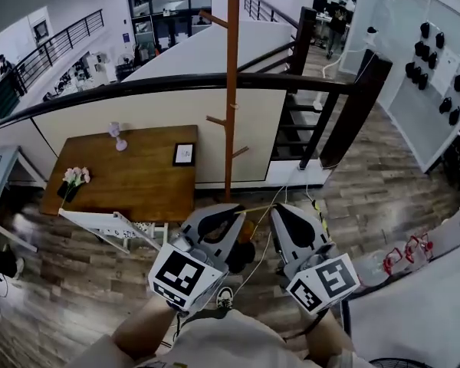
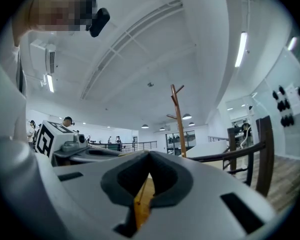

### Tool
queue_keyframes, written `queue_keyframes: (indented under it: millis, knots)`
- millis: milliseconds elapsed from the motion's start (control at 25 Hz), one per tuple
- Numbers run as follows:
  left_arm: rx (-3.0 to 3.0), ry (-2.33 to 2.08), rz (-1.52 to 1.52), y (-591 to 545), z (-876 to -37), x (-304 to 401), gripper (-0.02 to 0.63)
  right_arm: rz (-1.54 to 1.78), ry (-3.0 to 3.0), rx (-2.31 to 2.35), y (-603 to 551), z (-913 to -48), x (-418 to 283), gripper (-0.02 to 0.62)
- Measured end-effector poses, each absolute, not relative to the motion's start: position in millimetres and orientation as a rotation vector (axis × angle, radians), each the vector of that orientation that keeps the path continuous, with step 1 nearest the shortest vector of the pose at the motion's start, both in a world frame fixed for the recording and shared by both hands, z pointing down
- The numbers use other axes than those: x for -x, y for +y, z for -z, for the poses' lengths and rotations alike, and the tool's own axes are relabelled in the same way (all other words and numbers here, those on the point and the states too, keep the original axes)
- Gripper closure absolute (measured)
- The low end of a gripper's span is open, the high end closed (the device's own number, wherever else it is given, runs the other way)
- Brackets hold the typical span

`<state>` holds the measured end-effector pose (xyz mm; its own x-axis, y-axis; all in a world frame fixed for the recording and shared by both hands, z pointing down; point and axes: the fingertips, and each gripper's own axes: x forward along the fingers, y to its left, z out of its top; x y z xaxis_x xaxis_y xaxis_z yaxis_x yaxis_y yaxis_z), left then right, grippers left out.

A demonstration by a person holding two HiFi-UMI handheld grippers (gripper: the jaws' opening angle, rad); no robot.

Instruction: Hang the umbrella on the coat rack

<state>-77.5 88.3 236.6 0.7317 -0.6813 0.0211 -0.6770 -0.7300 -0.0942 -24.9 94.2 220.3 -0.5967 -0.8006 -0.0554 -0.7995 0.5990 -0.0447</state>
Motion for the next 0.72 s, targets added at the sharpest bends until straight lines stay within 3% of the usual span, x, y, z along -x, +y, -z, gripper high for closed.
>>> queue_keyframes:
  millis: [720]
  knots:
    - [2.828, 1.197, 0.098, -87.4, -247.6, 70.0, 0.606, 0.035, 2.796, 1.252, -95.0, -233.6, 21.5, 0.589]
